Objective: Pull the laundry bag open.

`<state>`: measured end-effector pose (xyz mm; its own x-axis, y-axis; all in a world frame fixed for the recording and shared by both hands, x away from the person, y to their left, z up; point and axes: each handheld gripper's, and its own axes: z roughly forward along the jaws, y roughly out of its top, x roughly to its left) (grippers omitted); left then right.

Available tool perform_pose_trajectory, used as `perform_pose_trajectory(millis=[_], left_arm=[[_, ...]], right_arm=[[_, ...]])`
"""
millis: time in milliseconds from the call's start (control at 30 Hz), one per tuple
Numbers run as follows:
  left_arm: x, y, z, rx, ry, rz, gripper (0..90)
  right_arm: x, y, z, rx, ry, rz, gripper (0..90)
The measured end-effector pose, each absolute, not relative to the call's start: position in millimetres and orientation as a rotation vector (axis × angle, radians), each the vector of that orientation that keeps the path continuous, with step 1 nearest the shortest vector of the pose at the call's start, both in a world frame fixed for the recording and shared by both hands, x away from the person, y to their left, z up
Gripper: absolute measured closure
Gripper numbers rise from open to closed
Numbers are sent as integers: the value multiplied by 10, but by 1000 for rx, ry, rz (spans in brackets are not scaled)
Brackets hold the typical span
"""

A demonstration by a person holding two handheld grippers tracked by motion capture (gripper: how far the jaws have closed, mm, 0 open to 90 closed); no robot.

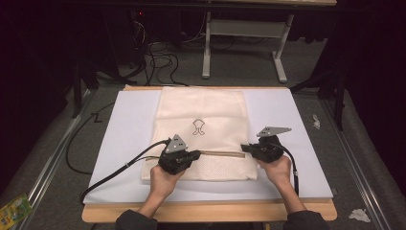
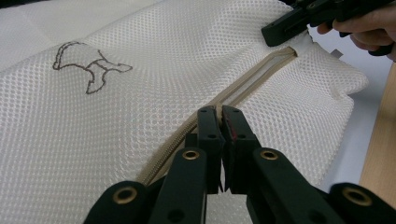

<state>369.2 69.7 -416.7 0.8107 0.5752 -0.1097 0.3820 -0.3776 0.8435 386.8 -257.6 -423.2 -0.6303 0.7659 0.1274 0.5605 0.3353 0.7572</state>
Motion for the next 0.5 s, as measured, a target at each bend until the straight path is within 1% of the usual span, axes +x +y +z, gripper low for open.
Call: perform_pose_trajectory(millis=[167,500], left_arm=[[3692,734,-4131,2007,714,257,873],[3701,770,-4151,2004,721,251,873]], right_arm=[[3881,-2544,-4173,1183,2340,1157,882],[3887,-2557,-4208,1194,2345,1155,881]])
